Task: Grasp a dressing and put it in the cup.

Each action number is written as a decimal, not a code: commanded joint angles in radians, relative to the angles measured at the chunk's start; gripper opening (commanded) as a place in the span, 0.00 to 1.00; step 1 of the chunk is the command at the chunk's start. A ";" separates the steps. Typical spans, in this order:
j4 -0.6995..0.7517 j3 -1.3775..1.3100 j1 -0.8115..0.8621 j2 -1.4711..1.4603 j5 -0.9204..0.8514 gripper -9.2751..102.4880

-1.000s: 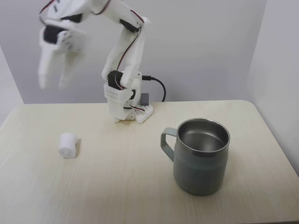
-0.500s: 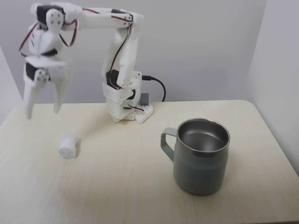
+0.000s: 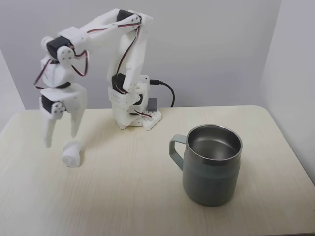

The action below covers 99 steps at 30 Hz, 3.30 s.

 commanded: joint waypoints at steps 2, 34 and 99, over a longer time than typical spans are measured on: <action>-0.046 -0.037 -0.006 -0.006 -0.009 0.30; -0.141 0.011 0.011 0.336 -0.104 0.10; 0.314 1.005 -1.485 0.476 0.107 0.08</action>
